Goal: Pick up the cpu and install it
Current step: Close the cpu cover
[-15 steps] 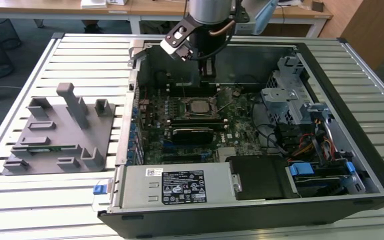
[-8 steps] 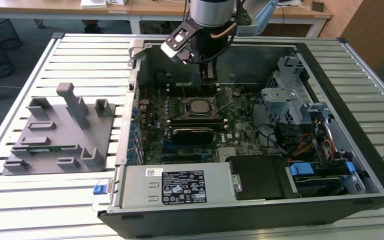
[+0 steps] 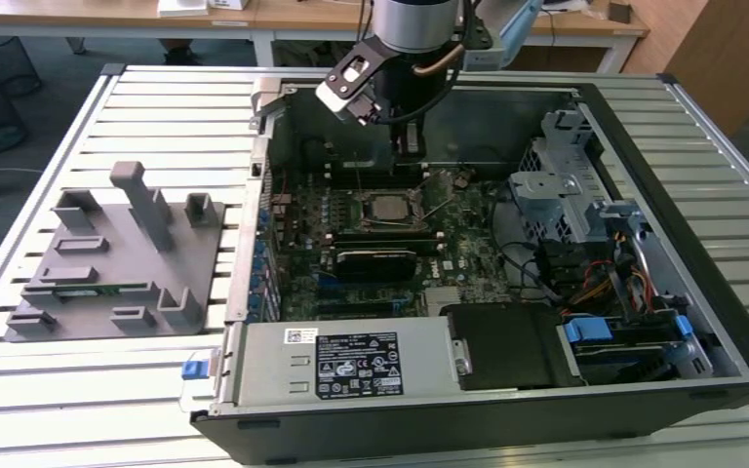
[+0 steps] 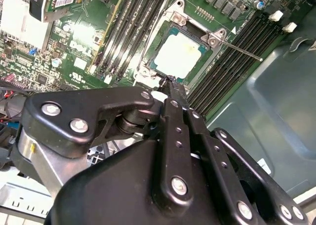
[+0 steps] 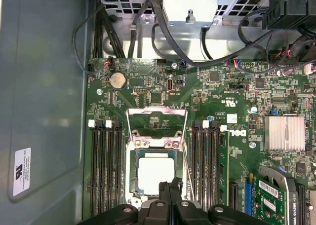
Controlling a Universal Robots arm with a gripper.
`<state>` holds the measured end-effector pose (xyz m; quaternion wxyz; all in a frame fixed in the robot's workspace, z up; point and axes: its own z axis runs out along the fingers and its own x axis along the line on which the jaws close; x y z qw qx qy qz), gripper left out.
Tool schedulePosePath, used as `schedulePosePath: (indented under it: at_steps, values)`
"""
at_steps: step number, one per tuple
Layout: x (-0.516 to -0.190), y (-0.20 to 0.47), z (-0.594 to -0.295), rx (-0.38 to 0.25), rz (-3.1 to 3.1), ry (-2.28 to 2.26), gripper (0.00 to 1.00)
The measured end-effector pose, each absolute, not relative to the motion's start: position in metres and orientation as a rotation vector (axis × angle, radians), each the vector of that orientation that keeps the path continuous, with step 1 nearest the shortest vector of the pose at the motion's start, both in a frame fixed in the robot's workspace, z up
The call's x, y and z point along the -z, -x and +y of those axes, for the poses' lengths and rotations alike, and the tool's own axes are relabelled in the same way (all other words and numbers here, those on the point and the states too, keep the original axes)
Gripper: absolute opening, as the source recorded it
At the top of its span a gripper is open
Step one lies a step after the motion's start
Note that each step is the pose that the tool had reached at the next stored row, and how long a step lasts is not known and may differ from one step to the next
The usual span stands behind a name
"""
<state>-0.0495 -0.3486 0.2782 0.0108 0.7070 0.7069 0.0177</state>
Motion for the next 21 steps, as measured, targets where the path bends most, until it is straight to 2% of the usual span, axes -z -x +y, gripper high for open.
schedulePosePath:
  at_steps: [21]
  values:
    - [-0.278,0.038,-0.349,-0.055,2.206,-2.206,0.11]
